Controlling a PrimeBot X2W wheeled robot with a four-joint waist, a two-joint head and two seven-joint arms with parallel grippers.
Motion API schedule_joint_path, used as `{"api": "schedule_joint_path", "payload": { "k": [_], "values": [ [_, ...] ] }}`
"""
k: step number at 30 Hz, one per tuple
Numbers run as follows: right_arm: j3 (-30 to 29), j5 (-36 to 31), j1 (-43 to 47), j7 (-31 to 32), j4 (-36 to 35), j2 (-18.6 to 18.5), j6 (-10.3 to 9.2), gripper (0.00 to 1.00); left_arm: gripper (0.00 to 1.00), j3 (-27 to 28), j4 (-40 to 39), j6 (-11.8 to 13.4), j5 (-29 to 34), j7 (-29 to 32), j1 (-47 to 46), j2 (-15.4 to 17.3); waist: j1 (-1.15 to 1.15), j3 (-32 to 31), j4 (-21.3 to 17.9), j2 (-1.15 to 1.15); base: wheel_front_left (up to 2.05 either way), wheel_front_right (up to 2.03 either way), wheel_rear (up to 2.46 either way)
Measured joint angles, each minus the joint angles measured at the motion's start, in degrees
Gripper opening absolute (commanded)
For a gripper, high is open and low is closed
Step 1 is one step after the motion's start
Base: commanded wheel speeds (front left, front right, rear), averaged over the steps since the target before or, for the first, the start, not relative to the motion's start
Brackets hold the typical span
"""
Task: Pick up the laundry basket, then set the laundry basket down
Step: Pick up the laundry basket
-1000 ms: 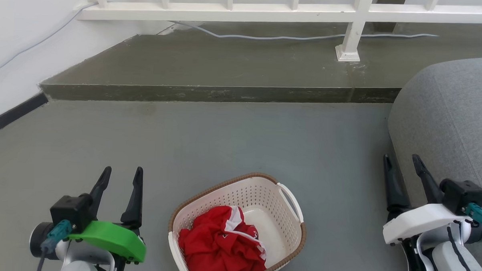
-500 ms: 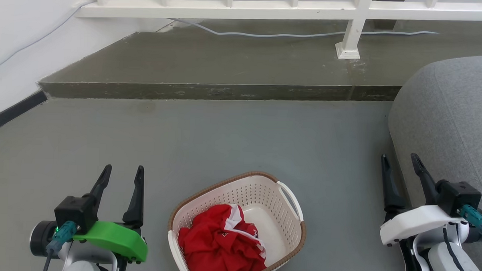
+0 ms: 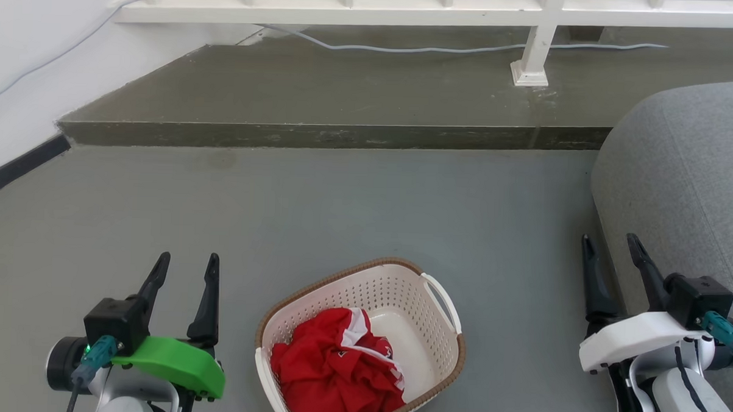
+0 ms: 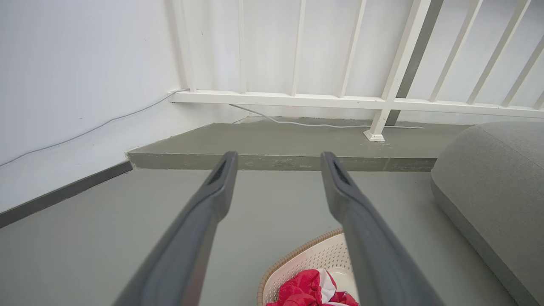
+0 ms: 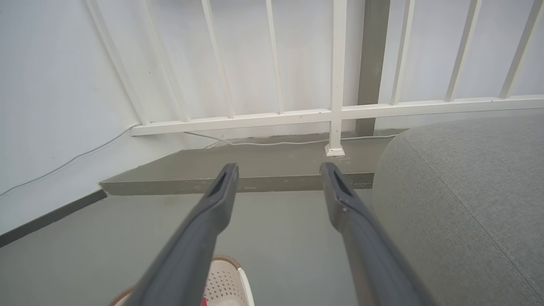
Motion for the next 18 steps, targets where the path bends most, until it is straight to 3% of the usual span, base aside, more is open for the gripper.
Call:
{"api": "schedule_joint_path", "payload": {
  "k": [18],
  "values": [
    [-0.5,1.0,-1.2,0.0,-2.3,0.4,-0.01,1.00,1.00,0.3,-2.8,0.5,0.0,0.6,-2.1,-0.4,0.00,7.2,0.2,0.00,0.00,0.00,0.00]
  ]
}}
